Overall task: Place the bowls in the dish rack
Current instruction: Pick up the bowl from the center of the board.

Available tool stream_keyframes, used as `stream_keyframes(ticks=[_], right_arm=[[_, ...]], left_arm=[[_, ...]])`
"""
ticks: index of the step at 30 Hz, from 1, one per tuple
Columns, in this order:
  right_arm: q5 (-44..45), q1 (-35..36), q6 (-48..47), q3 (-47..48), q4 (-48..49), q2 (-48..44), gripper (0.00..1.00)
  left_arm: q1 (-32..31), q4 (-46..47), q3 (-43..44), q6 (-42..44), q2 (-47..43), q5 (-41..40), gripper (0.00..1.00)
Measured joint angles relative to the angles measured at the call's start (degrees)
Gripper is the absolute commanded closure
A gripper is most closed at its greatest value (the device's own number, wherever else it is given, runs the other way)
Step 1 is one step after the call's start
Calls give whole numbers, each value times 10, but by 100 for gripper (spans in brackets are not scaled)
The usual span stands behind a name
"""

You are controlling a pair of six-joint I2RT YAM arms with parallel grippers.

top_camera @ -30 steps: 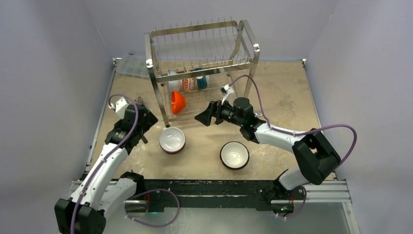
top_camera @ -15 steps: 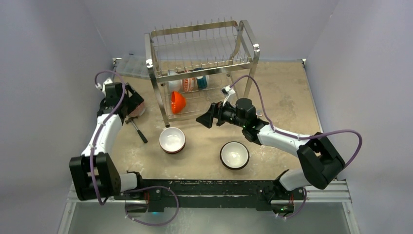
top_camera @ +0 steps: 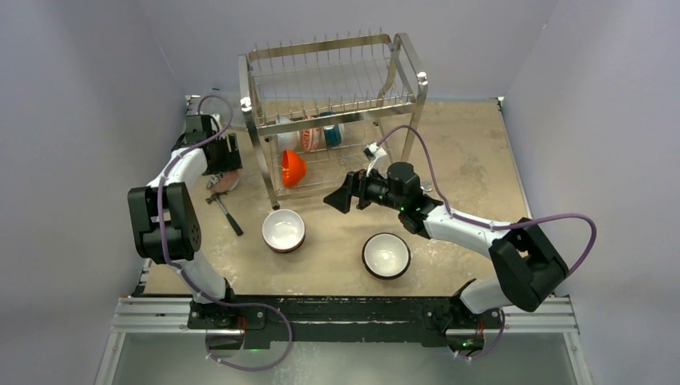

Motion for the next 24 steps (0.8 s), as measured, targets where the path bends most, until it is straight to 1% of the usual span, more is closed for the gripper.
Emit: stream_keyframes(ticks=[1, 2, 5, 7, 9, 13, 16, 19, 24], right_arm=[[0, 0, -2, 0, -3, 0, 1], [0, 0, -3, 0, -5, 0, 1], [0, 0, -7, 0, -10, -2, 1], [0, 0, -9, 0, -12, -6, 1], [0, 0, -10, 0, -12, -11, 1], [0, 0, -10, 0, -13, -21, 1], [2, 0, -11, 0, -16, -32, 1], [5, 0, -16, 2, -28, -51, 1], [7, 0, -20, 4, -42, -83, 1]], left_arm=[[0, -4, 1, 2, 6, 5, 49], [0, -8, 1, 7, 11, 10, 53], [0, -17, 1, 11, 14, 23, 77], [0, -14, 0, 12, 13, 33, 87], [0, -10, -3, 11, 12, 39, 100], [0, -2, -31, 5, -6, 53, 100], [0, 3, -68, -10, -55, 68, 100], [0, 12, -103, -31, -135, 83, 100], [0, 35, -160, -70, -303, 120, 100]])
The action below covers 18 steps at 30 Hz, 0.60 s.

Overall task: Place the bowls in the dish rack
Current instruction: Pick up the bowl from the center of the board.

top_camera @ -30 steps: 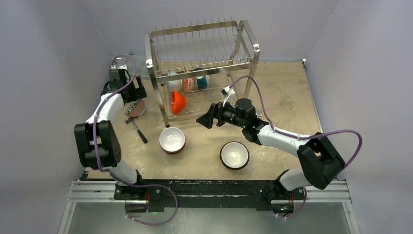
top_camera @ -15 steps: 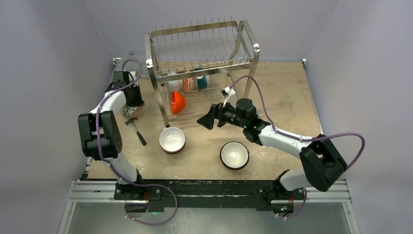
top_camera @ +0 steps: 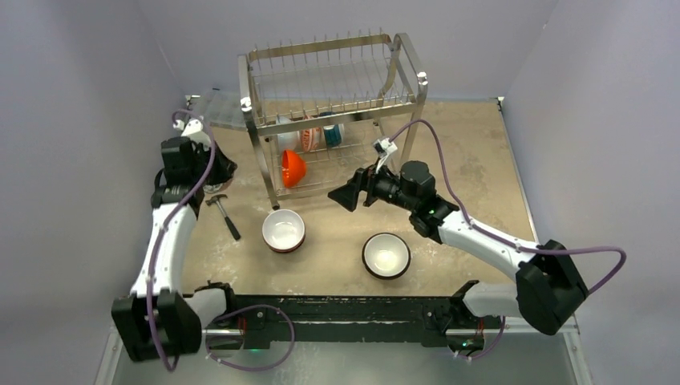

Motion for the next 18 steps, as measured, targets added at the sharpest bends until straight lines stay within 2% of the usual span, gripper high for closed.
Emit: stream_keyframes(ticks=[7, 13, 18], right_arm=[[4, 0, 13, 0, -5, -64, 1], [5, 0, 59, 0, -22, -103, 1], [-1, 0, 118, 0, -33, -105, 1]], left_arm=[[0, -28, -80, -26, -215, 67, 100], [-23, -88, -85, -26, -231, 150, 100], [-75, -117, -140, -26, -250, 199, 100]])
